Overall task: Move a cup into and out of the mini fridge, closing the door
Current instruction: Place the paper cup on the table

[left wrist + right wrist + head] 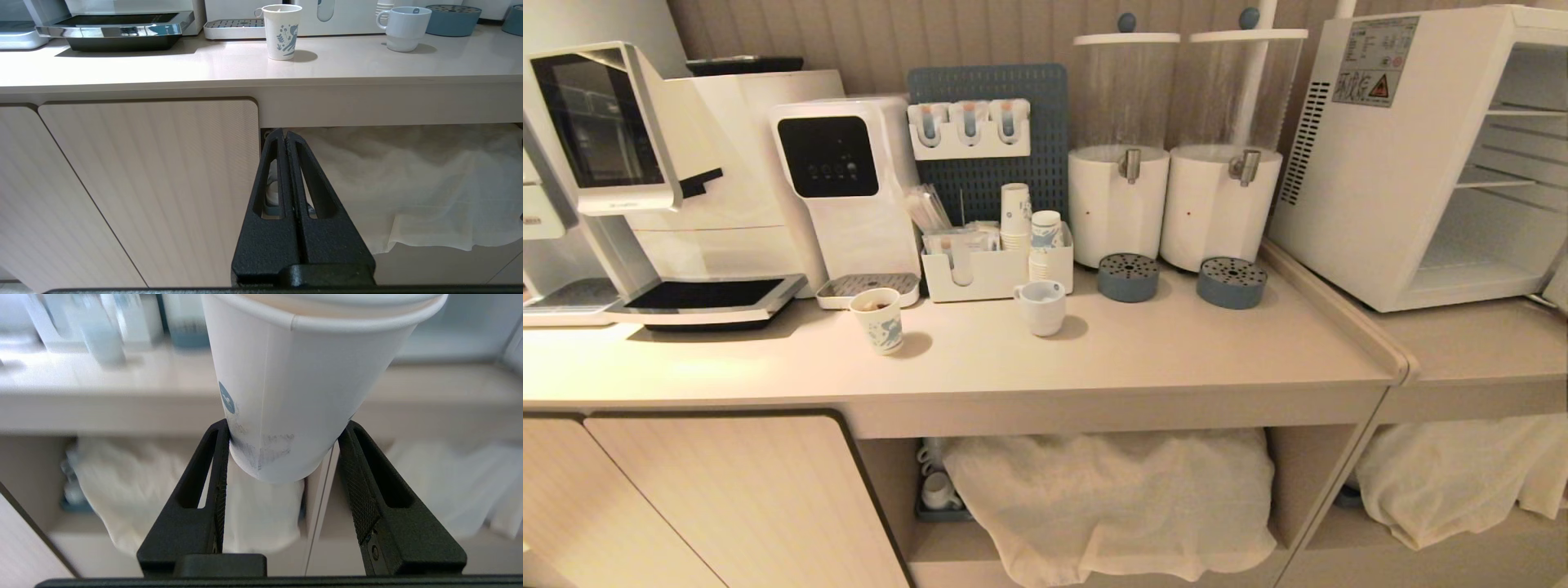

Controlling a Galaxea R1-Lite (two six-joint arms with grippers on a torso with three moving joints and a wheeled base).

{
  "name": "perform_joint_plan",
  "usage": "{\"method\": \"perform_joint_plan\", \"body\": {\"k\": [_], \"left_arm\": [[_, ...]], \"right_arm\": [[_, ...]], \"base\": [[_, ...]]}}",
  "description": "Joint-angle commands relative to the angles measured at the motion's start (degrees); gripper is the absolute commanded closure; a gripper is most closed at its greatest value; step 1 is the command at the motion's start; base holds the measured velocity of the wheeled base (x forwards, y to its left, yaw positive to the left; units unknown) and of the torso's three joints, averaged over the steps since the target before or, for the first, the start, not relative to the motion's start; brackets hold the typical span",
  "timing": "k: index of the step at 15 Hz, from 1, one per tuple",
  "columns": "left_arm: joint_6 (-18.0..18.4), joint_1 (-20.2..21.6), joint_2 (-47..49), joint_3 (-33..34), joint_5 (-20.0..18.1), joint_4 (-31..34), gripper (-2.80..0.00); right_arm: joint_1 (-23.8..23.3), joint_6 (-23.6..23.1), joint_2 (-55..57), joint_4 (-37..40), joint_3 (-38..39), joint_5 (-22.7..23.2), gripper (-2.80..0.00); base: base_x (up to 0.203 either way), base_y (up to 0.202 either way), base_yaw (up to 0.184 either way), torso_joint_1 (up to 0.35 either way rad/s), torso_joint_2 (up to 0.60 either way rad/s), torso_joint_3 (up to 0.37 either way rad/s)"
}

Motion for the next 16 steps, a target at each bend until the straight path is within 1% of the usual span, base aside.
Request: {"method": "perform_joint_plan", "body": {"k": [1,2,3,6,7,12,14,15,16], "left_arm": [[0.0,0.0,0.0,1.1,0.0,-0.1,0.0],[0.0,0.0,0.0,1.1,0.0,-0.1,0.0],[0.0,0.0,0.0,1.1,0.0,-0.1,0.0],[0.0,0.0,0.0,1.1,0.0,-0.1,0.0],[0.0,0.0,0.0,1.1,0.0,-0.1,0.0],[0.0,0.0,0.0,1.1,0.0,-0.1,0.0],[0.0,0.0,0.0,1.1,0.0,-0.1,0.0],[-0.1,0.0,0.0,1.1,0.0,-0.1,0.0],[-0.1,0.0,0.0,1.1,0.0,-0.1,0.0]], "right_arm": [[0.0,0.1,7.8,0.4,-7.2,0.0,0.0],[0.0,0.3,13.1,-0.5,-10.4,0.0,0.0],[0.0,0.4,19.0,-3.0,-13.1,-0.1,0.0],[0.1,0.4,35.7,-14.3,-20.9,0.0,0.0],[0.2,0.4,40.2,-16.4,-23.5,0.4,0.0],[0.5,0.9,65.0,-20.5,-37.0,3.7,0.0],[0.5,1.4,72.8,-21.1,-41.0,7.2,0.0],[0.5,1.5,75.6,-21.2,-42.4,10.0,0.0],[0.5,1.6,79.0,-21.3,-43.8,14.5,0.0]], "base": [[0.0,0.0,0.0,0.0,0.0,0.0],[0.0,0.0,0.0,0.0,0.0,0.0],[0.0,0.0,0.0,0.0,0.0,0.0],[0.0,0.0,0.0,0.0,0.0,0.0],[0.0,0.0,0.0,0.0,0.0,0.0],[0.0,0.0,0.0,0.0,0.0,0.0],[0.0,0.0,0.0,0.0,0.0,0.0],[0.0,0.0,0.0,0.0,0.0,0.0],[0.0,0.0,0.0,0.0,0.0,0.0]]}}
